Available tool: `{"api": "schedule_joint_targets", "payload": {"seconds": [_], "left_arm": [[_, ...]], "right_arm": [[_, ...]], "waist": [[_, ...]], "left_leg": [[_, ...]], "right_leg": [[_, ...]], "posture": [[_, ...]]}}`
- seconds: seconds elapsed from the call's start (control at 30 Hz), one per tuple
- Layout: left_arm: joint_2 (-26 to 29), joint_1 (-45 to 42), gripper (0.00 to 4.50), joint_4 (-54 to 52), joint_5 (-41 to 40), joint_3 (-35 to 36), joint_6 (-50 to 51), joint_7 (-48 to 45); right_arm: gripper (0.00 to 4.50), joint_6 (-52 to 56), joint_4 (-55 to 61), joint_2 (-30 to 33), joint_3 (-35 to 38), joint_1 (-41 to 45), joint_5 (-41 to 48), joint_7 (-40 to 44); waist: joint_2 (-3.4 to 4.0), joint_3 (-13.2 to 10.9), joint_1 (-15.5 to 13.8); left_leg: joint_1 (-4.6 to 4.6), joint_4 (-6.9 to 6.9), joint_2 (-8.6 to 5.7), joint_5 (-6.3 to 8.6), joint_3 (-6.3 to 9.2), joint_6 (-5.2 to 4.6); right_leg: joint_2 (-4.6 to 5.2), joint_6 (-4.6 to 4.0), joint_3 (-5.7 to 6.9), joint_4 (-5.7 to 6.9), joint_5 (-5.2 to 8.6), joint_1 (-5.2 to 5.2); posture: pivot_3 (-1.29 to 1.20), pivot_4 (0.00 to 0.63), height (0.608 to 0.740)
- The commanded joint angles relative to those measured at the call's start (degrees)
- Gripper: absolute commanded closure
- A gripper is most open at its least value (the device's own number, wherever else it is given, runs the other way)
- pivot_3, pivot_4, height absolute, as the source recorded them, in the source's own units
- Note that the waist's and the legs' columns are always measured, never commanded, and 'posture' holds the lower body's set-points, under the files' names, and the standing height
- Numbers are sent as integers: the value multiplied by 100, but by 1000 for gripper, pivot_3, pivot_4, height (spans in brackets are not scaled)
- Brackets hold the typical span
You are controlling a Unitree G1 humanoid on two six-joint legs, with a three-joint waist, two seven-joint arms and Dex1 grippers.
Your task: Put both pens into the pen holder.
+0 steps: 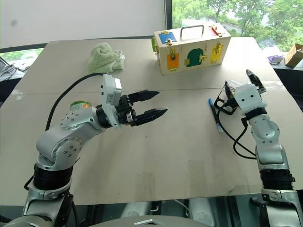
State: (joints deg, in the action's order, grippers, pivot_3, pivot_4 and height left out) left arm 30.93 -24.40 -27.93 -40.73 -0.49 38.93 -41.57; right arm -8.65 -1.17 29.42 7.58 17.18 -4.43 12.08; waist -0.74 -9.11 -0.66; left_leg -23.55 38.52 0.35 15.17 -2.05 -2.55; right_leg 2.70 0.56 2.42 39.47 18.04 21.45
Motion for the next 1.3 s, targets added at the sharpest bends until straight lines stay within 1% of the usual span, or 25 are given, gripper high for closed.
{"api": "schedule_joint_targets", "payload": {"seconds": [0.03, 0.17, 0.23, 0.3, 0.37, 0.43, 0.53, 0.63, 0.77, 0.9, 0.93, 0.97, 1.03, 1.1, 1.13, 1.17, 1.23, 1.3], "left_arm": [[69, 43, 864, -186, -61, 137, -93, -53], [213, 183, 864, -73, 87, 211, -231, -158], [379, 270, 864, 14, 141, 229, -294, -329], [512, 309, 864, 85, 155, 226, -343, -491], [725, 368, 864, 131, 63, 226, -273, -774], [934, 422, 864, 161, -19, 229, -193, -1032], [1149, 467, 864, 302, 157, 209, -294, -1210], [1138, 429, 864, 374, 225, 175, -340, -1221], [1066, 370, 864, 333, 237, 120, -294, -1179], [1048, 390, 864, 294, 259, 101, -281, -1164], [1040, 390, 864, 289, 259, 100, -277, -1156], [1015, 389, 864, 275, 244, 105, -260, -1123], [954, 391, 864, 239, 173, 132, -226, -1075], [872, 371, 864, 183, 30, 199, -159, -1005], [847, 361, 864, 152, -26, 225, -120, -977], [822, 354, 864, 130, -85, 252, -79, -949], [747, 352, 864, 115, -223, 324, 17, -829], [610, 384, 864, 121, -402, 407, 99, -679]], "right_arm": [[291, 20, 456, 36, 273, -55, 267, 87], [291, 190, 1437, 163, 70, -590, 612, 674], [291, 891, 1953, 17, -75, -1189, 902, 824], [291, 1712, 2332, -315, 45, -1704, 1203, 577], [291, 2512, 2545, -755, 298, -1941, 1596, 200], [291, 2953, 2669, -962, 404, -2014, 1765, 68], [291, 3425, 2671, -949, 210, -2089, 1734, 147], [291, 3827, 2556, -1044, 196, -1930, 1999, 227], [291, 4040, 2506, -1030, 99, -1750, 2068, 325], [291, 4599, 2430, -1015, -76, -1798, 2168, 385], [801, 4699, 2433, -1047, -56, -1807, 2239, 393], [1151, 4703, 2462, -1028, -88, -1822, 2253, 444], [2013, 4755, 2521, -1025, -125, -1840, 2324, 532], [3099, 4734, 2571, -967, -211, -1886, 2299, 610], [3335, 4725, 2585, -961, -221, -1908, 2289, 615], [3894, 4714, 2590, -966, -215, -1923, 2284, 611], [4398, 4573, 2612, -905, -278, -1950, 2205, 673], [4485, 4499, 2662, -792, -410, -1990, 2078, 711]], "waist": [[0, 0, -1], [2, 0, -1], [0, 2, -5], [0, 2, -15], [1, 1, -12], [7, -3, 9], [8, -3, 16], [8, -3, 9], [8, -3, 19], [7, -3, 12], [7, -3, 4], [6, -2, 3], [3, -1, 4], [3, 0, 15], [3, 0, 20], [3, 0, 28], [3, 0, 41], [3, -1, 55]], "left_leg": [[0, 0, 0, 0, 0, 0], [0, 0, 0, 0, 0, 0], [-1, -3, 1, 0, 0, 0], [-2, -6, 4, 0, 1, 0], [-3, -2, 4, 0, 0, -1], [-1, 8, 3, 0, -2, -1], [19, 8, 2, 0, -14, -2], [65, -10, 2, 0, -16, 0], [66, -12, 2, 0, -24, -1], [65, -12, 2, 1, -26, -2], [62, -14, 2, 1, -26, -2], [60, -15, 2, 1, -27, -2], [60, -15, 2, 1, -28, -2], [61, -15, 2, 1, -28, -3], [62, -15, 3, 1, -28, -3], [62, -15, 3, 1, -28, -3], [63, -17, 3, 1, -28, -3], [63, -17, 3, 1, -28, -3]], "right_leg": [[0, 0, 0, 0, 0, 0], [0, 0, 0, 1, 0, 1], [-1, -1, -1, -1, 1, 3], [-3, -2, 1, -2, 1, 2], [0, -2, -1, 0, 1, 2], [3, -2, -4, 17, 0, 2], [3, -2, -14, 38, 1, 2], [-1, -5, -19, 39, 2, -30], [-2, -5, -29, 39, 2, -29], [-2, -5, -32, 34, 2, -28], [-2, -5, -32, 34, 2, -25], [-2, -5, -33, 33, 2, -24], [-2, -5, -34, 32, 2, -24], [-2, -4, -35, 32, 2, -24], [-3, -4, -35, 33, 2, -24], [-3, -5, -35, 33, 2, -24], [-3, -4, -36, 34, 2, -24], [-3, -4, -36, 34, 2, -24]], "posture": [[0, 150, 740], [0, 150, 740], [0, 150, 740], [0, 150, 740], [0, 150, 740], [0, 150, 740], [0, 150, 740], [0, 150, 740], [0, 150, 740], [0, 150, 740], [0, 150, 740], [0, 150, 740], [0, 150, 740], [0, 150, 740], [0, 150, 740], [0, 150, 740], [0, 150, 740], [0, 150, 740]]}}
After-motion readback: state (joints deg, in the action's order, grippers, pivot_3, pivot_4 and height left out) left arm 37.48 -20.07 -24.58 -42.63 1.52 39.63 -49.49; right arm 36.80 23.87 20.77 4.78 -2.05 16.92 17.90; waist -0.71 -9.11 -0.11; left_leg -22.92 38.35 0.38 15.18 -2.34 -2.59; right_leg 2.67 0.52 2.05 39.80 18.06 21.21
